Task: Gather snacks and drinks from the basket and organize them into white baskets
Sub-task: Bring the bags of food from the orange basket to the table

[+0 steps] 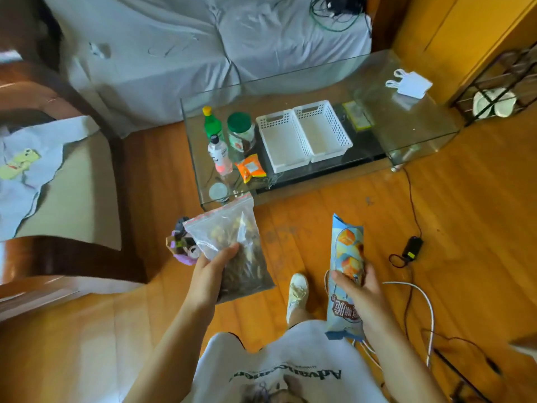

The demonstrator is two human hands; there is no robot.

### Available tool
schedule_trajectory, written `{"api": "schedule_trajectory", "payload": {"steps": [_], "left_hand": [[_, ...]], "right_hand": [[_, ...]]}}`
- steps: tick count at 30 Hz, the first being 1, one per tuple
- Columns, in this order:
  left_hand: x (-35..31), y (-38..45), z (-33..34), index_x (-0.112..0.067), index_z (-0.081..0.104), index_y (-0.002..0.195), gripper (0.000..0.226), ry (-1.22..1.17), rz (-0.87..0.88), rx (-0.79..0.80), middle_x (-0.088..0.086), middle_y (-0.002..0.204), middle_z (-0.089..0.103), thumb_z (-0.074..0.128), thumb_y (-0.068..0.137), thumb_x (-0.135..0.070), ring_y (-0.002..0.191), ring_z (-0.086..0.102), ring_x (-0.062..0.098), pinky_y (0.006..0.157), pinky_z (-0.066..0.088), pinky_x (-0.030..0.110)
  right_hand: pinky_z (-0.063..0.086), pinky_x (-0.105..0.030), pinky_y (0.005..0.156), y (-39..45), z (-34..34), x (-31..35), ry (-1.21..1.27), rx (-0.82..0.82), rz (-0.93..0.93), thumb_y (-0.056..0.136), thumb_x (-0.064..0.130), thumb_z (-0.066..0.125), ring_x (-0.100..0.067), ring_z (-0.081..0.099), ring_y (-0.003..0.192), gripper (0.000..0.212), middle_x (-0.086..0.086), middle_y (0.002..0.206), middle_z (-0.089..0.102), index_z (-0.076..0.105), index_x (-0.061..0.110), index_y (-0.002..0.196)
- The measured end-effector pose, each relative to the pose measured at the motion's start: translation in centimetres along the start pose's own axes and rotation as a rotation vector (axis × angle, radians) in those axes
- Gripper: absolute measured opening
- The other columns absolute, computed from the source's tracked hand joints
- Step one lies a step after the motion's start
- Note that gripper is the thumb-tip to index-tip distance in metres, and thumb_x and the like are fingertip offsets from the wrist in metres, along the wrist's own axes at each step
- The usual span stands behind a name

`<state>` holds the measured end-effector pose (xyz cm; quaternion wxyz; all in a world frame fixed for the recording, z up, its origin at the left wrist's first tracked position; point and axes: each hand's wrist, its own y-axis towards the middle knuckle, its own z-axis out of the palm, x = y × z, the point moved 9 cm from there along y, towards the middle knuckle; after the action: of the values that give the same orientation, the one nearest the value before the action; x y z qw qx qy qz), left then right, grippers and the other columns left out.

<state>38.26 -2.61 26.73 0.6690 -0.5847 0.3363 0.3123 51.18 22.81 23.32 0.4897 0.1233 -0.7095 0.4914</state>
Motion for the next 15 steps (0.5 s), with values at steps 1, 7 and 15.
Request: {"api": "schedule_trajectory", "payload": {"steps": [1,7,15], "left_hand": [[-1.1,1.2,1.6,-0.026,0.065,0.095,0.013,-0.003,0.005,-0.001,-0.004,0.084,0.076,0.063,0.084,-0.020,0.082,0.072,0.018,0.072,0.054,0.033],[-5.9,6.3,8.2,-0.028,0.065,0.090,0.010,-0.026,0.026,-0.051,-0.008,0.080,0.076,0.063,0.085,-0.019,0.083,0.070,0.017,0.076,0.054,0.034],[-8.0,12.2,9.7,-0.028,0.063,0.086,0.009,-0.047,-0.029,-0.163,-0.011,0.071,0.075,0.064,0.083,-0.020,0.071,0.070,0.011,0.063,0.052,0.029]], "right_hand": [[0.054,-0.035,0.075,1.6,-0.6,1.8,-0.008,0.006,-0.015,0.078,0.015,0.071,-0.020,0.064,0.096,0.054,-0.004,0.112,0.063,0.046,0.023,0.125],[0.050,-0.025,0.065,9.7,-2.4,10.2,-0.061,0.054,-0.055,0.077,0.020,0.072,-0.013,0.064,0.091,0.057,0.006,0.103,0.063,0.044,0.026,0.126],[0.051,-0.019,0.060,17.4,-0.5,15.7,-0.091,0.119,-0.031,0.077,0.018,0.071,-0.010,0.064,0.087,0.050,0.007,0.100,0.063,0.045,0.028,0.118]]}}
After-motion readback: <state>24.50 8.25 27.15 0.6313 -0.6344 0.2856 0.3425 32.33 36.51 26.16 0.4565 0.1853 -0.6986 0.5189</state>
